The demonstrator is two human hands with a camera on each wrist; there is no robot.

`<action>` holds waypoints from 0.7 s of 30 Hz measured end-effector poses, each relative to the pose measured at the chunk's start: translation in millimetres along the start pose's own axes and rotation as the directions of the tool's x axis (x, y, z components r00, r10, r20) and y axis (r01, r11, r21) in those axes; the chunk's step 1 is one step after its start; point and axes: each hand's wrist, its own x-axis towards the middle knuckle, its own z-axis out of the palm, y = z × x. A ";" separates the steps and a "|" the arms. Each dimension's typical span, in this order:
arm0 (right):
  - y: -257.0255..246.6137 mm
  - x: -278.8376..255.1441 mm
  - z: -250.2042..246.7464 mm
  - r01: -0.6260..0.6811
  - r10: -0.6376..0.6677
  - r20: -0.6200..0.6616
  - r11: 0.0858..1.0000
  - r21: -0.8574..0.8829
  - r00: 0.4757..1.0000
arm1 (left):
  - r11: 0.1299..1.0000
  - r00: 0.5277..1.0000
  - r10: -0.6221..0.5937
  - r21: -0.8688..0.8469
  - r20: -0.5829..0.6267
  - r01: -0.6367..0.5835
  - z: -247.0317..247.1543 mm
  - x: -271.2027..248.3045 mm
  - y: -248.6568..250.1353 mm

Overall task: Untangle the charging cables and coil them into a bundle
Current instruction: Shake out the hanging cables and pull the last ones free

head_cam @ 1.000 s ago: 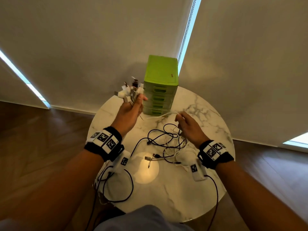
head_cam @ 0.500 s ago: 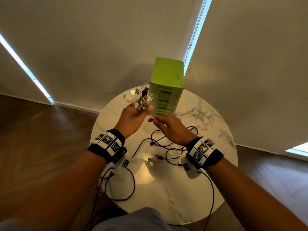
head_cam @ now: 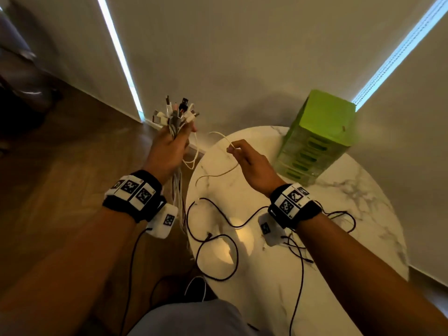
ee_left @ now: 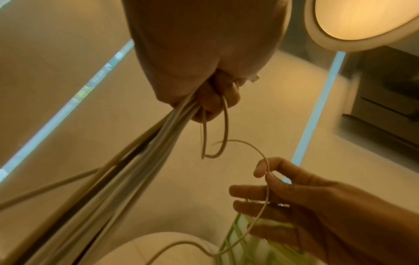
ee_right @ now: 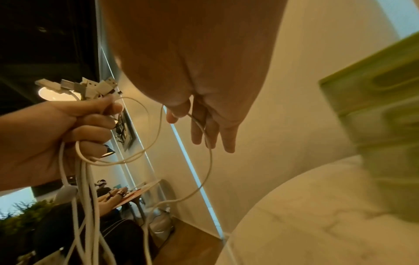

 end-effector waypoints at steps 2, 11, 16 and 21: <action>-8.8 13.9 27.7 -0.004 0.003 0.017 0.996 0.087 1.000 | 0.997 1.000 -0.004 -0.076 -0.029 0.002 -26.7 -0.4 -3.0; -1.6 18.1 157.3 -0.125 0.096 0.357 0.990 0.058 0.929 | 0.981 0.995 -0.056 -0.188 -0.077 0.040 -103.0 -17.4 -27.0; 31.2 4.7 190.9 -0.015 0.108 0.537 0.985 -0.175 0.837 | 0.962 0.992 -0.128 -0.243 0.008 0.126 -124.5 -25.6 -44.7; -7.9 44.3 176.2 -0.118 0.096 0.321 0.992 0.048 0.942 | 0.962 0.969 -0.205 -0.154 0.139 0.225 -133.3 -32.4 -57.7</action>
